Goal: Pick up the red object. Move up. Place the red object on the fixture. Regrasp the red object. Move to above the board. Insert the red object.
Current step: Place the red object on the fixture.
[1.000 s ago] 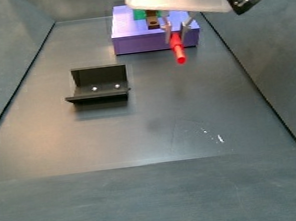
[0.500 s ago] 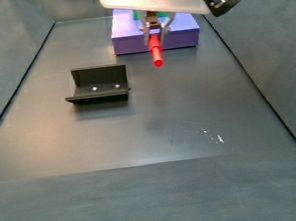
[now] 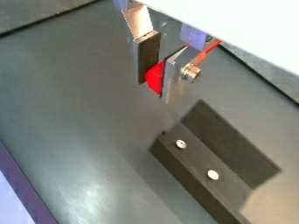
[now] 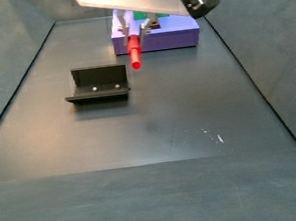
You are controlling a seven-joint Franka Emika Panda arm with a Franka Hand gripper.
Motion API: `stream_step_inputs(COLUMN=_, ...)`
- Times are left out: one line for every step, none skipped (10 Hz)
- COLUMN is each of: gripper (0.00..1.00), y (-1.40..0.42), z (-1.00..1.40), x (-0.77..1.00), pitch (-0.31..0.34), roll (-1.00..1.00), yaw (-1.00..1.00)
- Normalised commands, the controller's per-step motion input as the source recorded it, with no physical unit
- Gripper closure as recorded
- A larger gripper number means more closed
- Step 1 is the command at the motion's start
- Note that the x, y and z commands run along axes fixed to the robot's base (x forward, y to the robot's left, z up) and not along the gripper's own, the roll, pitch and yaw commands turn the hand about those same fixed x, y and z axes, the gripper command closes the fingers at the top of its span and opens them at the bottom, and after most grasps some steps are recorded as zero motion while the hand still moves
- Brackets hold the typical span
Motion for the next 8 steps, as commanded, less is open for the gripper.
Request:
stream_step_inputs(gripper=1.0, y=0.0, z=0.06, x=0.53, pitch=0.08, roll=-1.0, yaw=-0.13)
stream_step_inputs(gripper=1.0, y=0.0, z=-0.01, x=0.55, pitch=0.169, roll=-0.96, yaw=-0.22)
stream_step_inputs(gripper=1.0, y=0.0, z=0.0, x=0.17, pitch=0.114, roll=0.0, yaw=-0.04)
stream_step_inputs(gripper=1.0, y=-0.09, z=0.0, x=0.11, pitch=0.017, roll=0.0, yaw=-0.1)
stream_step_inputs(gripper=1.0, y=-0.08, z=0.0, x=0.27, pitch=0.02, roll=-0.63, yaw=-0.27)
stream_step_inputs(gripper=1.0, y=-0.03, z=0.21, x=0.39, pitch=0.046, roll=-1.0, yaw=-0.26)
stream_step_inputs(gripper=1.0, y=-0.05, z=0.22, x=0.41, pitch=0.051, roll=-1.0, yaw=-0.23)
stream_step_inputs(gripper=1.0, y=-0.05, z=0.21, x=0.45, pitch=0.051, roll=-1.0, yaw=-0.21)
